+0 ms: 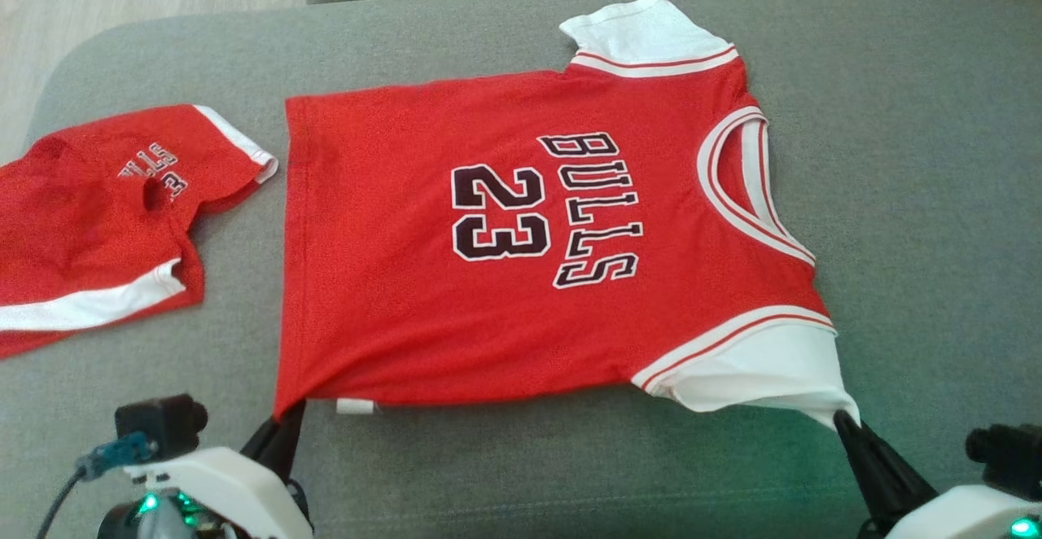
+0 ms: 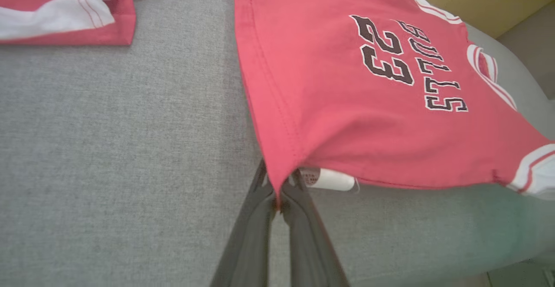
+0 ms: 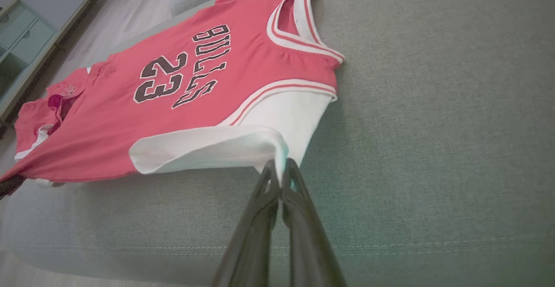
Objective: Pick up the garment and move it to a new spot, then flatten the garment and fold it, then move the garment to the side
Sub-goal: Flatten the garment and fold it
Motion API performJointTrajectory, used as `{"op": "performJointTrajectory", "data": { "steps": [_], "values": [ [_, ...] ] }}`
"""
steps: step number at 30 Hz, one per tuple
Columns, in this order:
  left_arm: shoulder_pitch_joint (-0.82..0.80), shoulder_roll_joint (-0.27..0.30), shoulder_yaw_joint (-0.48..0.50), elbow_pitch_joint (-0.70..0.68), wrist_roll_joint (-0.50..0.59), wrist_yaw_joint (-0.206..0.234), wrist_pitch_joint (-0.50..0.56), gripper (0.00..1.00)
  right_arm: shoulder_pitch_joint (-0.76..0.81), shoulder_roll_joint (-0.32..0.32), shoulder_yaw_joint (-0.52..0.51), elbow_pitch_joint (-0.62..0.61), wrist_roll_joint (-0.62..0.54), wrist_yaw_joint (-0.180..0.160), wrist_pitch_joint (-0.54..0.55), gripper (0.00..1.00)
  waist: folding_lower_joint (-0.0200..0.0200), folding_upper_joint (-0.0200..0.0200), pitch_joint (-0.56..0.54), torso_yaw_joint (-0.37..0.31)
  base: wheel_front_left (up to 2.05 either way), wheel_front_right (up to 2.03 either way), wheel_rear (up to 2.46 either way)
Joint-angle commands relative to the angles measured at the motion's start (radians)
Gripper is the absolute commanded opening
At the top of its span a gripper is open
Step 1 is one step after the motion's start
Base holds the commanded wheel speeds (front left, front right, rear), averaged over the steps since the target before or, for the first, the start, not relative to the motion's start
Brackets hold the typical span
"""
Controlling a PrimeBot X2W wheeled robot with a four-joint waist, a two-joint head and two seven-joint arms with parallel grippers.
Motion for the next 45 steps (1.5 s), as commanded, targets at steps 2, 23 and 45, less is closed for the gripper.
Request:
{"op": "performJointTrajectory", "data": {
  "steps": [2,23,45],
  "values": [
    [-0.020,0.034,0.058,-0.087,-0.037,0.014,0.049,0.00,-0.028,-0.011,0.007,-0.050,-0.011,0.004,0.022,0.00,0.0001,-0.0001,0.004,-0.001,0.00,0.00,0.00],
    [-0.258,0.129,0.098,-0.082,-0.256,-0.035,0.375,0.00,-0.484,-0.164,0.067,0.152,-0.002,0.004,0.014,0.00,0.0001,-0.0001,0.174,0.009,0.00,0.00,0.00],
    [-0.523,0.084,0.100,0.153,-0.329,-0.105,0.400,1.00,-0.814,-0.269,0.241,0.519,0.078,0.004,-0.289,1.00,0.0001,-0.0001,0.262,0.016,0.00,0.00,0.00]
  ]
}}
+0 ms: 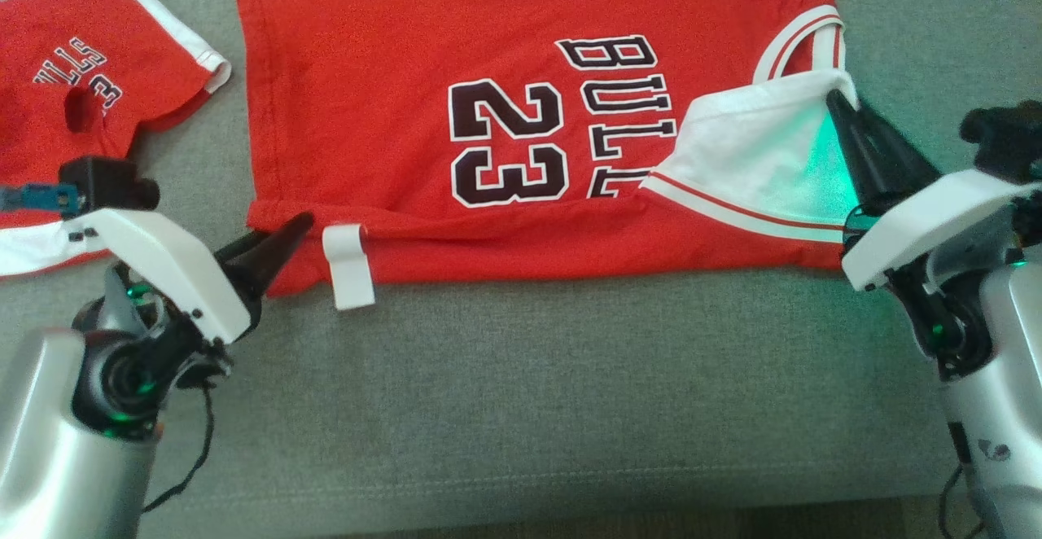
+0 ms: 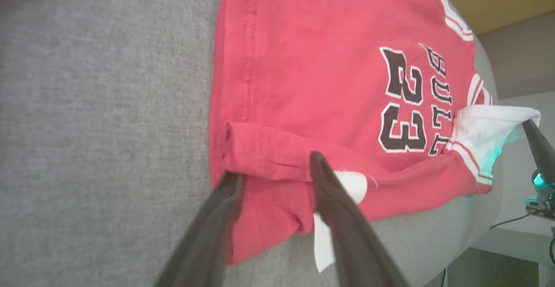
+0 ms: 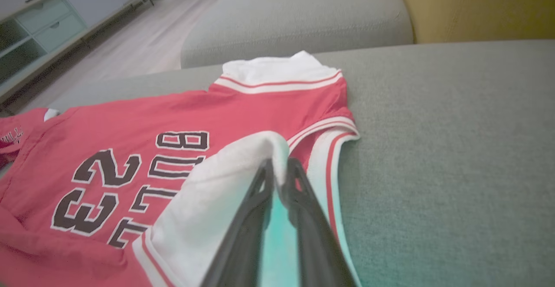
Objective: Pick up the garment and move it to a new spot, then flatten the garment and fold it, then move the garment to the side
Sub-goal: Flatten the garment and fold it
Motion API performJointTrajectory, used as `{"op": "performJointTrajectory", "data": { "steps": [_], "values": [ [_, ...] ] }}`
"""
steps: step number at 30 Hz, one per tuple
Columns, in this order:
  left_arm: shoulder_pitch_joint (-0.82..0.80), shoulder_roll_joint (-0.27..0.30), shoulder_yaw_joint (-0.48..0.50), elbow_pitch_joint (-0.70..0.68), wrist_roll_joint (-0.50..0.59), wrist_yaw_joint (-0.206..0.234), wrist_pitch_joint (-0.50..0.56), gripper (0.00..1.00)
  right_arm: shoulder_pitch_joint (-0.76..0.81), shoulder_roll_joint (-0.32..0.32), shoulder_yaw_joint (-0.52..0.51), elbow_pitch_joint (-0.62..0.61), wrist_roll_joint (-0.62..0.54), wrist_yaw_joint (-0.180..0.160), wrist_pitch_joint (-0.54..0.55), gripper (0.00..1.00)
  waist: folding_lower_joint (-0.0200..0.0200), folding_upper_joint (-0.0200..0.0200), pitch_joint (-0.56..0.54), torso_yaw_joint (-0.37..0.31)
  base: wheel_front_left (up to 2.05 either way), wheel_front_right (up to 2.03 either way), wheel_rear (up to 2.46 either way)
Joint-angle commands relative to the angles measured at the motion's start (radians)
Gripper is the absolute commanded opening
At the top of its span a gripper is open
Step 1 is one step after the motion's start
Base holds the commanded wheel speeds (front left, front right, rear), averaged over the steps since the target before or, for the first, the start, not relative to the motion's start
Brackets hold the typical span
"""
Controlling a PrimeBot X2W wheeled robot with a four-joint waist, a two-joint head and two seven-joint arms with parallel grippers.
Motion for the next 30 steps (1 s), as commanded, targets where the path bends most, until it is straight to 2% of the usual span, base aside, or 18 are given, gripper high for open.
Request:
{"op": "performJointTrajectory", "data": {
  "steps": [1,4,5,10,13,18,24,30],
  "values": [
    [-0.039,0.014,0.051,-0.013,0.010,-0.013,-0.052,1.00,-0.015,-0.012,0.011,-0.020,-0.001,0.004,-0.066,1.00,-0.0001,0.0000,0.003,0.001,0.00,0.00,0.00],
    [-0.029,-0.017,0.066,0.000,0.052,-0.024,-0.175,1.00,0.000,0.004,-0.006,-0.007,-0.040,0.004,-0.173,1.00,-0.0001,0.0000,0.004,0.003,0.00,0.00,0.00],
    [-0.029,-0.017,0.066,0.000,0.052,-0.024,-0.175,1.00,0.000,0.004,-0.006,-0.007,-0.040,0.004,-0.173,1.00,-0.0001,0.0000,0.004,0.003,0.00,0.00,0.00],
    [-0.001,-0.058,0.066,0.000,0.210,-0.017,-0.454,1.00,0.057,0.045,-0.070,-0.032,-0.168,0.004,-0.330,1.00,-0.0001,0.0000,-0.011,0.012,0.00,0.00,0.00],
    [0.026,-0.077,0.056,-0.012,0.308,0.012,-0.601,1.00,0.106,0.077,-0.107,-0.072,-0.236,0.004,-0.366,1.00,-0.0001,0.0000,-0.030,0.015,0.00,0.00,0.00],
    [0.094,-0.115,0.033,-0.052,0.436,0.078,-0.792,1.00,0.210,0.129,-0.138,-0.156,-0.292,0.004,-0.358,1.00,-0.0001,0.0000,-0.069,0.017,0.00,0.00,0.00],
    [0.185,-0.132,0.010,-0.065,0.538,0.130,-0.875,1.00,0.329,0.175,-0.149,-0.239,-0.313,0.004,-0.327,1.00,-0.0001,0.0000,-0.113,0.016,0.00,0.00,0.00],
    [0.247,-0.149,-0.017,-0.050,0.588,0.143,-0.889,1.00,0.396,0.201,-0.164,-0.270,-0.310,0.004,-0.306,1.00,-0.0001,0.0000,-0.144,0.018,0.00,0.00,0.00]
  ]
}}
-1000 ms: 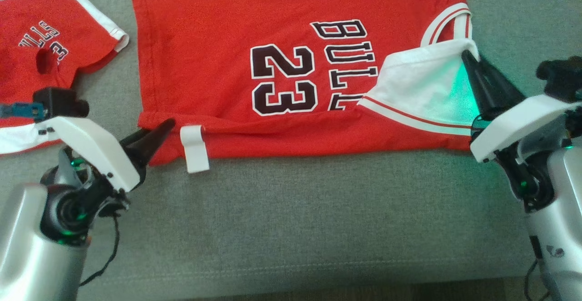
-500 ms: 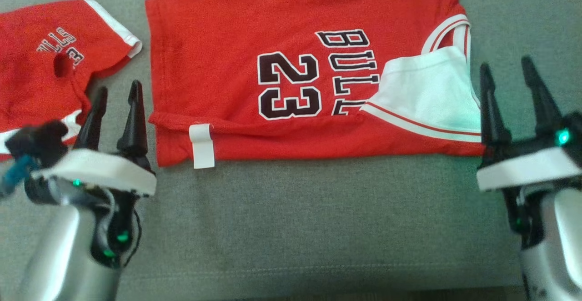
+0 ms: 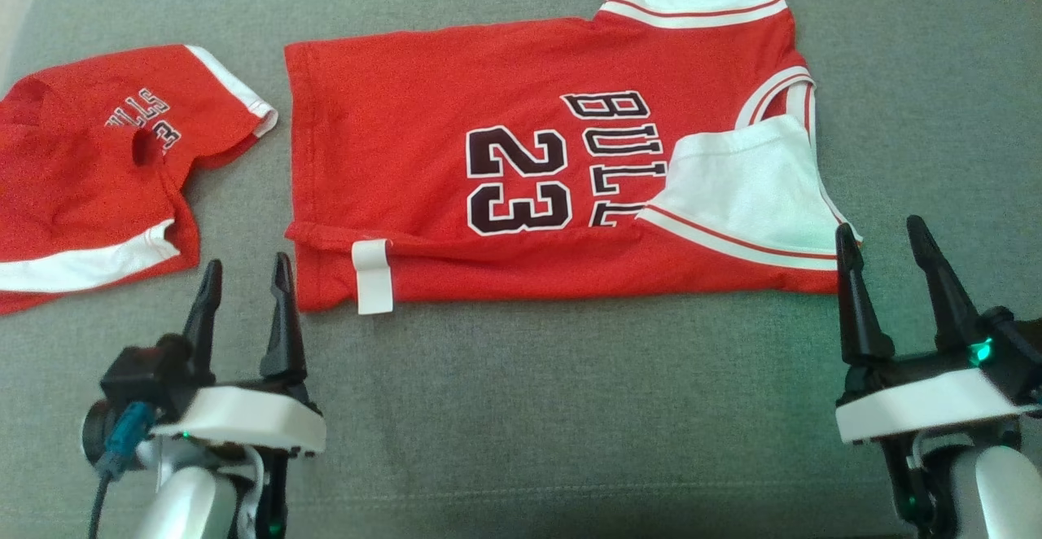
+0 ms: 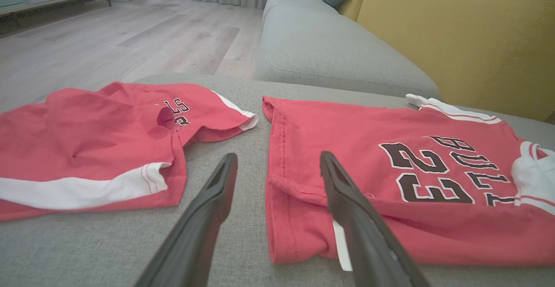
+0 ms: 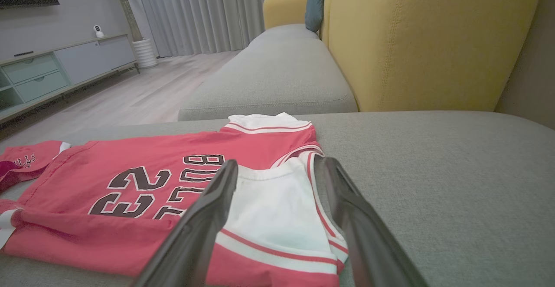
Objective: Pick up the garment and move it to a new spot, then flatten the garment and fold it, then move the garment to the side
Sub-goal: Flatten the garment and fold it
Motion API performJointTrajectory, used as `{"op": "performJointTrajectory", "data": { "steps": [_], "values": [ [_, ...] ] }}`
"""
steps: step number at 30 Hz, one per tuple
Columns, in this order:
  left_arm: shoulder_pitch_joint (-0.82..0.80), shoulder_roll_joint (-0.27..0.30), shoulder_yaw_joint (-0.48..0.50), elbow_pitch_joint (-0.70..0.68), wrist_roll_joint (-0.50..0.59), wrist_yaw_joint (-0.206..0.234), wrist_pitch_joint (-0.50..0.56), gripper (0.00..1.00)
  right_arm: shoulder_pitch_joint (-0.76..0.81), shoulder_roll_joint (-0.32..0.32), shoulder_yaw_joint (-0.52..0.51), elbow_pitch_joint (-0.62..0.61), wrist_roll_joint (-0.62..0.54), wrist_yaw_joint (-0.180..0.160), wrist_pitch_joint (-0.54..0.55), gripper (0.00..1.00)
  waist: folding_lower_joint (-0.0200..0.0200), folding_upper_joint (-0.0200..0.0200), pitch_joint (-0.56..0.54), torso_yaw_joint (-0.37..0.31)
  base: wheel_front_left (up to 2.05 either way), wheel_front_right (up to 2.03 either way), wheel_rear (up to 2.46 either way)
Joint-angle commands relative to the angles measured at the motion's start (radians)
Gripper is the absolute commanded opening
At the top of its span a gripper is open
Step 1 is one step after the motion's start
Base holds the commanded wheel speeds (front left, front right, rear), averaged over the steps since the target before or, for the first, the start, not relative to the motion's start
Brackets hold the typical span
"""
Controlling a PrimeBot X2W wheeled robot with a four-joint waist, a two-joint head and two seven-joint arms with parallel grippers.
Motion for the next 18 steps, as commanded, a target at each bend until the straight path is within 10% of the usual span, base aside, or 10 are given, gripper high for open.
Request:
{"op": "performJointTrajectory", "data": {
  "steps": [1,18],
  "values": [
    [-0.016,0.004,0.035,-0.024,0.010,0.004,-0.013,1.00,-0.003,0.002,0.015,-0.042,0.001,0.004,0.008,1.00,0.0001,-0.0001,-0.007,0.000,0.00,0.00,0.00],
    [-0.105,0.013,-0.010,0.138,-0.062,-0.105,0.111,1.00,-0.061,-0.030,-0.034,0.123,0.012,0.004,0.150,1.00,0.0001,-0.0001,0.047,0.006,0.00,0.00,0.00]
  ]
}}
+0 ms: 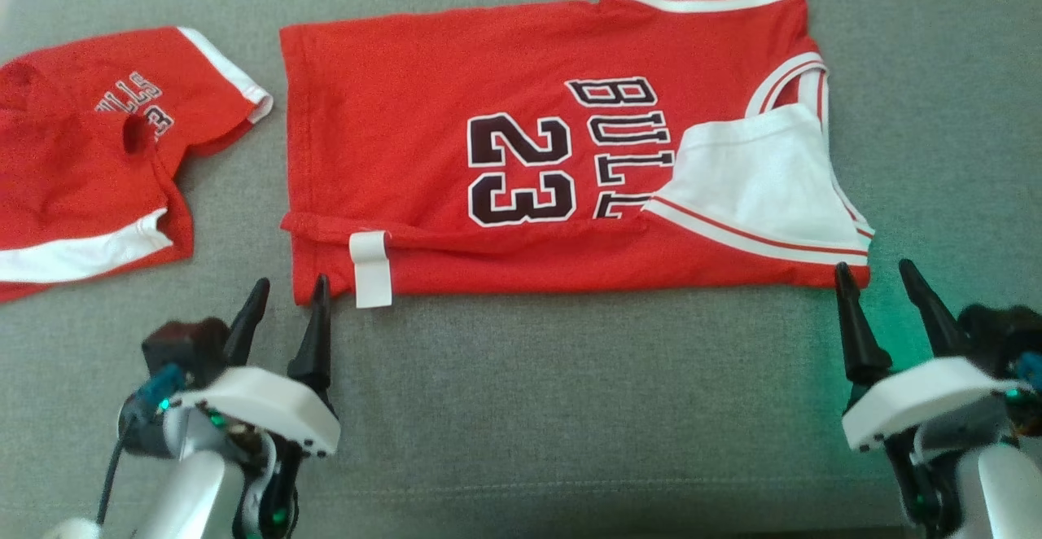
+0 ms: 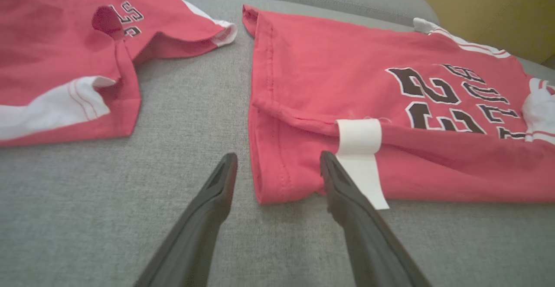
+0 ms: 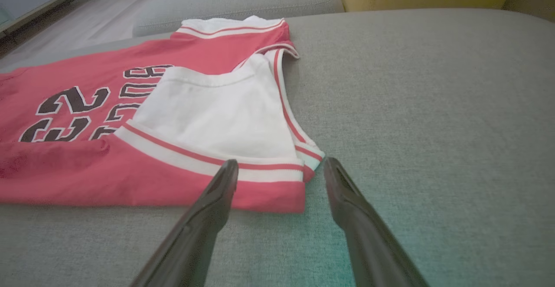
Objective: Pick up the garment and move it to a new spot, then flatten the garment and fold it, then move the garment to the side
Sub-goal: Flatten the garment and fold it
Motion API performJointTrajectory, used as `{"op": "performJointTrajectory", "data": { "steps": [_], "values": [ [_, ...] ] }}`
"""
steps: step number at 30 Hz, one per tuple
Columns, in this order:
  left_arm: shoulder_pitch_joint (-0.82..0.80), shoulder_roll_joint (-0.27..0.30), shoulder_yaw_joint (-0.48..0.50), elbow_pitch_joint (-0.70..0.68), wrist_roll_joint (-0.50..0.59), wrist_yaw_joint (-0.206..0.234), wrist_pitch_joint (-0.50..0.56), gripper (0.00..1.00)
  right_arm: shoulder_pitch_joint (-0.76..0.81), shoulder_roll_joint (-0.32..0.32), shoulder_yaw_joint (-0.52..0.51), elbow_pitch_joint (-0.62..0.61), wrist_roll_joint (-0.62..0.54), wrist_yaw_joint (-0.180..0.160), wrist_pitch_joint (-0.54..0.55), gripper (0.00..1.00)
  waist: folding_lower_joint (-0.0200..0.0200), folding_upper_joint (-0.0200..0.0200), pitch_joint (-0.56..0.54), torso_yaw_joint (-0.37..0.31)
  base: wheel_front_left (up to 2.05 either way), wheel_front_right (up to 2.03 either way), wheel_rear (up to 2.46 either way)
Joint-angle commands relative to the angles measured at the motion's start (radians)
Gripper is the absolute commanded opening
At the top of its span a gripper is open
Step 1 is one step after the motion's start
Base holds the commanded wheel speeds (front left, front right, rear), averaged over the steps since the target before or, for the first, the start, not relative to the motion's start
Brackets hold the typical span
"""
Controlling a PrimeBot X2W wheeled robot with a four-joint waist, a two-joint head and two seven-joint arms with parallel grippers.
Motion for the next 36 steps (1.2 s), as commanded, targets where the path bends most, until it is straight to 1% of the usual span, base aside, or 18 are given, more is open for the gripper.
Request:
{"op": "performJointTrajectory", "data": {
  "steps": [1,8,13,14,15,16,17,22,26,30,36],
  "values": [
    [-0.045,0.020,0.031,-0.014,-0.009,-0.008,0.002,1.00,-0.041,-0.021,0.013,-0.022,0.003,0.004,0.010,1.00,0.0001,-0.0001,0.013,0.002,0.00,0.00,0.00],
    [-0.094,0.017,0.021,0.061,-0.055,-0.051,0.062,1.00,-0.088,-0.015,-0.024,0.034,0.016,0.004,0.103,1.00,0.0001,-0.0001,0.048,0.007,0.00,0.00,0.00],
    [-0.108,0.015,0.002,0.087,-0.077,-0.068,0.123,1.00,-0.119,-0.011,-0.011,0.046,0.035,0.004,0.157,1.00,0.0001,-0.0001,0.063,0.008,0.00,0.00,0.00],
    [-0.109,0.016,-0.005,0.088,-0.079,-0.073,0.136,1.00,-0.124,-0.011,-0.008,0.046,0.040,0.004,0.166,0.55,0.0001,-0.0001,0.065,0.009,0.00,0.00,0.00],
    [-0.111,0.018,-0.010,0.087,-0.081,-0.080,0.145,0.63,-0.128,-0.010,-0.005,0.046,0.046,0.004,0.175,0.28,0.0001,-0.0001,0.067,0.009,0.00,0.00,0.00],
    [-0.111,0.021,-0.015,0.084,-0.081,-0.085,0.152,0.20,-0.131,-0.010,-0.003,0.046,0.053,0.004,0.183,0.00,0.0001,-0.0001,0.069,0.009,0.00,0.00,0.00],
    [-0.112,0.024,-0.021,0.080,-0.079,-0.089,0.156,0.00,-0.135,-0.009,-0.003,0.044,0.060,0.004,0.188,0.00,0.0001,-0.0001,0.071,0.009,0.00,0.00,0.00],
    [-0.108,0.047,-0.016,0.025,-0.057,-0.072,0.133,0.00,-0.129,-0.007,-0.017,0.018,0.086,0.004,0.183,0.00,0.0001,-0.0001,0.069,0.017,0.00,0.00,0.00],
    [-0.083,0.071,-0.011,-0.042,-0.044,-0.053,0.137,0.00,-0.089,0.001,-0.031,-0.030,0.110,0.004,0.182,0.00,0.0001,-0.0001,0.054,0.023,0.00,0.00,0.00],
    [-0.034,0.104,-0.003,-0.119,-0.039,-0.028,0.164,0.00,-0.021,0.014,-0.045,-0.092,0.117,0.004,0.204,0.00,0.0001,-0.0001,0.028,0.024,0.00,0.00,0.00],
    [0.060,0.141,0.013,-0.211,-0.057,0.016,0.238,0.00,0.103,0.037,-0.069,-0.184,0.119,0.004,0.250,0.00,0.0001,-0.0001,-0.010,0.021,0.00,0.00,0.00]
  ]
}}
